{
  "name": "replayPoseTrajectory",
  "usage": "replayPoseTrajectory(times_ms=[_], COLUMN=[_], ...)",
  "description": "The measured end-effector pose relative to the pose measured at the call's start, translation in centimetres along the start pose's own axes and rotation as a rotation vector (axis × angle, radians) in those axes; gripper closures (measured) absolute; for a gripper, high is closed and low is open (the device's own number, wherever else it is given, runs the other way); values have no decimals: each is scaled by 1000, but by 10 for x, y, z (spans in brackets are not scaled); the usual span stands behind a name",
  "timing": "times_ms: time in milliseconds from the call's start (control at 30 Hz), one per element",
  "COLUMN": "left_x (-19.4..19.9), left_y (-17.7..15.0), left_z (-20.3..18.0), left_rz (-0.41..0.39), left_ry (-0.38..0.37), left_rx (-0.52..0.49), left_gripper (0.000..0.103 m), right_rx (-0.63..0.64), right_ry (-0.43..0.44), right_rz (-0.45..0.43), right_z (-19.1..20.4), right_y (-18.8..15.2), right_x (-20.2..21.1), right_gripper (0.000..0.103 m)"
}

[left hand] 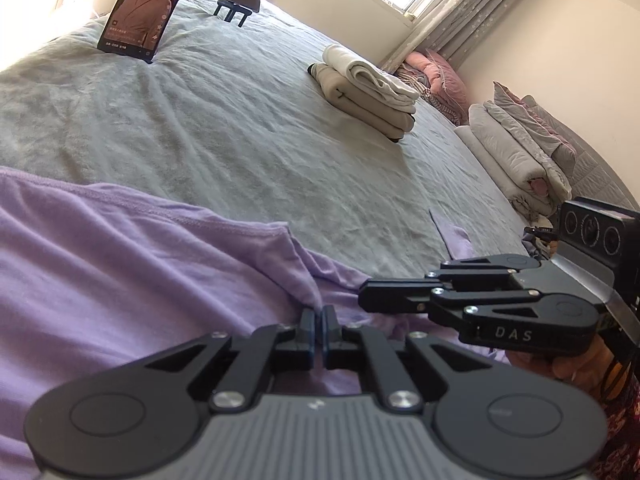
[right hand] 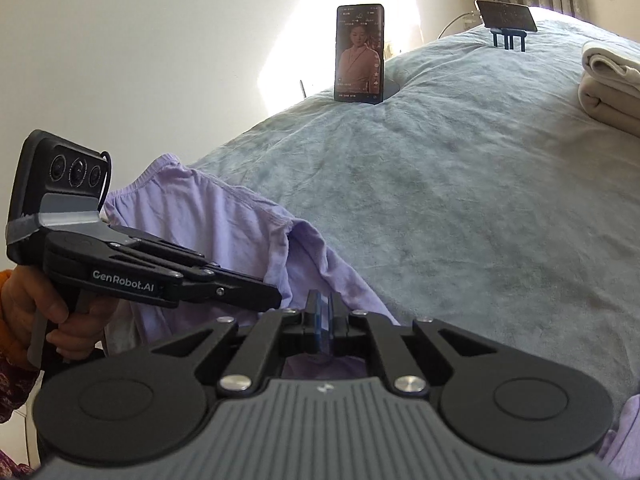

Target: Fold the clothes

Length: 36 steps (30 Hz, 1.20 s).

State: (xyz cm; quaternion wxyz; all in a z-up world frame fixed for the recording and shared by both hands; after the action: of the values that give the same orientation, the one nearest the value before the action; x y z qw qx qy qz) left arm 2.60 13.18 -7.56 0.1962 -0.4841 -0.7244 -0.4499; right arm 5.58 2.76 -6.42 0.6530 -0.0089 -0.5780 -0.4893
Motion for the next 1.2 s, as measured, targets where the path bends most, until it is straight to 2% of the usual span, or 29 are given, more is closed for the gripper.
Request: replayPoseTrajectory(times_ms=[100, 133, 233, 267, 367, 467, 567, 633, 700, 733, 767, 833, 1067, 1100, 1167, 1200], left_x=[-2, -3, -3, -4, -5, -7, -8, -8, -7, -7, -7, -7, -4, -2, 2, 7], left_y=[0, 1, 3, 3, 5, 6, 7, 7, 7, 7, 7, 7, 3, 2, 0, -1], left_z=[-1, -1, 0, 0, 0, -1, -2, -2, -1, -1, -1, -1, -4, -5, -5, -2], left_rz=[3, 3, 1, -1, -6, -10, -12, -13, -13, -14, -14, -15, -8, -5, -1, -9], left_ry=[3, 3, -1, -3, -7, -15, -17, -17, -16, -16, -16, -16, -10, -11, -12, -9], left_rx=[-5, -6, 1, 2, 1, 0, 1, 0, -1, -2, -3, -4, -35, -41, -52, -51], left_gripper=[100, 100, 100, 100, 100, 100, 100, 100, 100, 100, 100, 100, 98, 94, 89, 85], right_rx=[16, 32, 21, 11, -2, 6, 14, 19, 7, -17, -31, -54, -155, -169, -196, -203], right_ry=[-23, -62, -158, -171, -160, -135, -170, -193, -222, -241, -239, -189, 125, 170, 243, 253], right_rz=[7, -9, -56, -69, -95, -76, -40, -15, -3, -13, -22, -36, -1, 4, 13, 17], right_z=[-1, -5, -23, -28, -29, -23, -28, -32, -39, -46, -49, -47, -25, -21, -16, -16], right_y=[6, 10, 23, 26, 26, 16, 3, -6, -13, -12, -11, -5, 21, 25, 32, 33], right_x=[-18, -20, -19, -16, 0, 7, 6, 6, 9, 14, 19, 23, -8, -11, -19, -23], right_gripper=[100, 103, 103, 96, 94, 94, 94, 103, 103, 100, 87, 87, 85, 83, 62, 60])
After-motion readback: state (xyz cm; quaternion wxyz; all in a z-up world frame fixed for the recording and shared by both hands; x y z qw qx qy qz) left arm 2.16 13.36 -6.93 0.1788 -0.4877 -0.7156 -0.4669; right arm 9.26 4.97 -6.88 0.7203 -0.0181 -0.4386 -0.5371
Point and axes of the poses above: each gripper's, at about its wrist camera, not at the fingertips, and x roughly against the way its jaws point, z to its left, y to its top, the point moved 8 cm from there along -x, roughly the way its jaws point, and after that the axes turned 11 degrees about z, right-handed, at the moved point
